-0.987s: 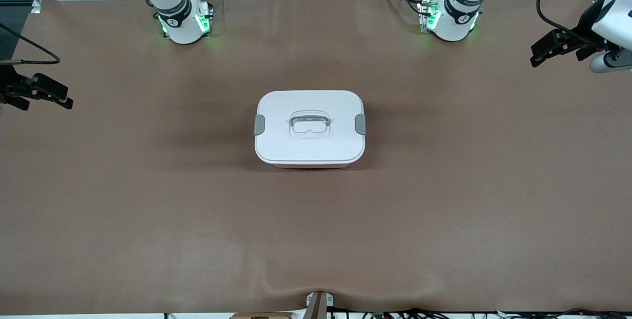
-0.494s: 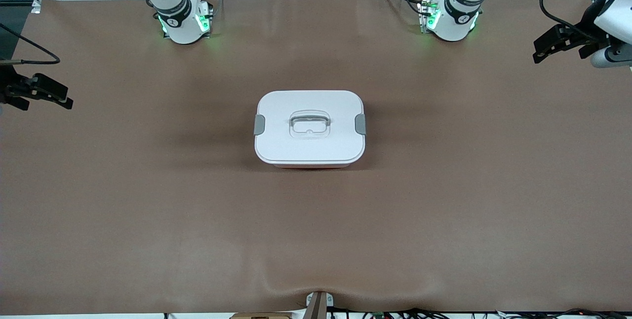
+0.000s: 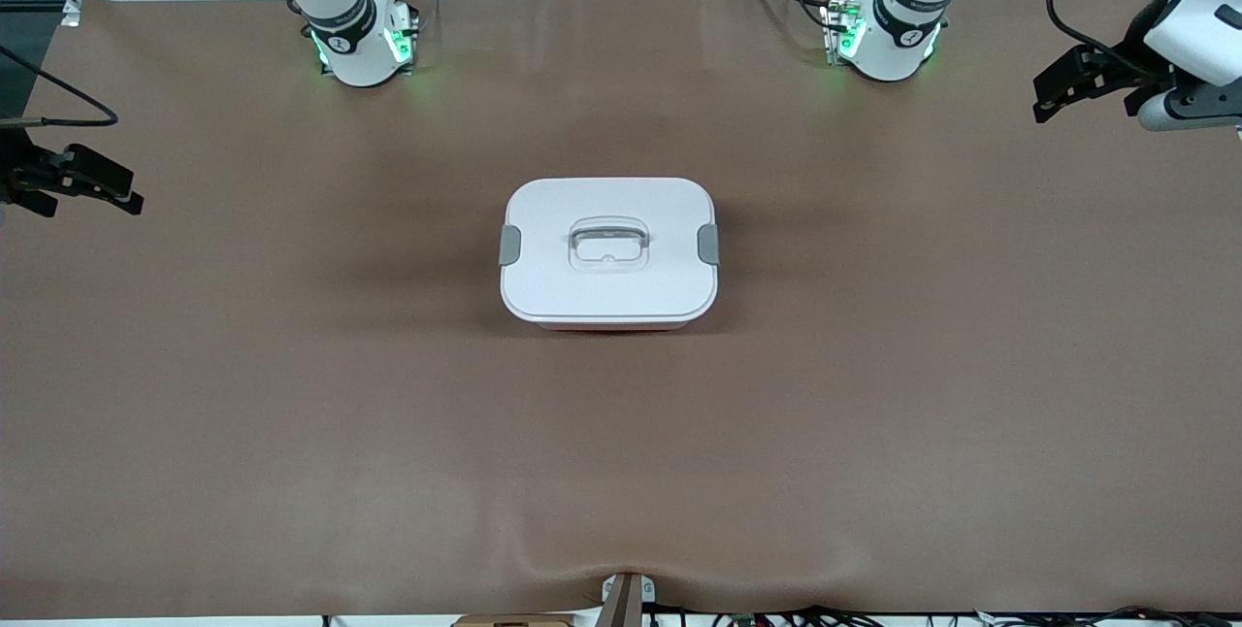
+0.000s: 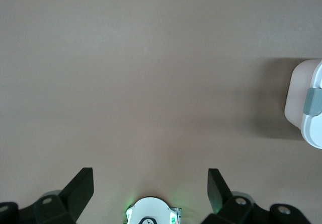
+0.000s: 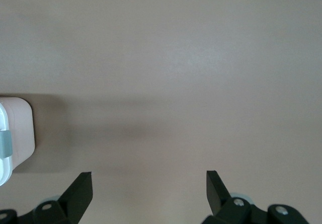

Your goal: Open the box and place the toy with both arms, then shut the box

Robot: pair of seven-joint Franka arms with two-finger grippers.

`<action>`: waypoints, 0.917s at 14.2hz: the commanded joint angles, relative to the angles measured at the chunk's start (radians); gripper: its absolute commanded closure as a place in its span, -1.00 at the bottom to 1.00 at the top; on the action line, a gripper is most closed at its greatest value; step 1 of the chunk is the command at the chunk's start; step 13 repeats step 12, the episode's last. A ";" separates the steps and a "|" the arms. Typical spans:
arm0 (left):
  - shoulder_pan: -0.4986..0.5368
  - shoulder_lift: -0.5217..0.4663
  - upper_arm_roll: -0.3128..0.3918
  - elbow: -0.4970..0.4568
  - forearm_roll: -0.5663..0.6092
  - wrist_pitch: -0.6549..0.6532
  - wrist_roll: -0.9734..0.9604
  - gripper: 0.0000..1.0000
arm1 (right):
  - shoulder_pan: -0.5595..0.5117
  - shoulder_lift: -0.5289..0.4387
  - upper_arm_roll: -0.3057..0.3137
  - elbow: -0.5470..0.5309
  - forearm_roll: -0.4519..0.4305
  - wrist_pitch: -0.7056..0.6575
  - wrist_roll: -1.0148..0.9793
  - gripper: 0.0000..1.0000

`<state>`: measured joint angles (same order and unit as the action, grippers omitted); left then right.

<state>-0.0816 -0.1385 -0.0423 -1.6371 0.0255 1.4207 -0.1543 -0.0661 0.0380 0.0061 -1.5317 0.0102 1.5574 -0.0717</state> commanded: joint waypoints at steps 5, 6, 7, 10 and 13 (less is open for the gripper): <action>0.006 0.010 -0.001 0.049 0.004 0.001 0.018 -1.00 | 0.008 -0.003 -0.003 0.005 -0.016 0.001 -0.003 -1.00; 0.006 0.010 -0.001 0.049 0.004 0.001 0.016 -1.00 | 0.008 -0.003 -0.003 0.005 -0.016 0.001 -0.003 -1.00; 0.006 0.010 -0.001 0.049 0.004 0.000 0.016 -1.00 | 0.009 -0.003 -0.003 0.005 -0.016 0.001 -0.002 -1.00; 0.005 0.010 -0.001 0.048 0.004 0.000 0.016 -1.00 | 0.009 -0.003 -0.003 0.004 -0.016 0.001 0.001 -1.00; 0.003 0.010 -0.001 0.045 0.004 -0.002 0.016 -1.00 | 0.017 -0.003 -0.003 0.005 -0.018 0.001 0.004 -1.00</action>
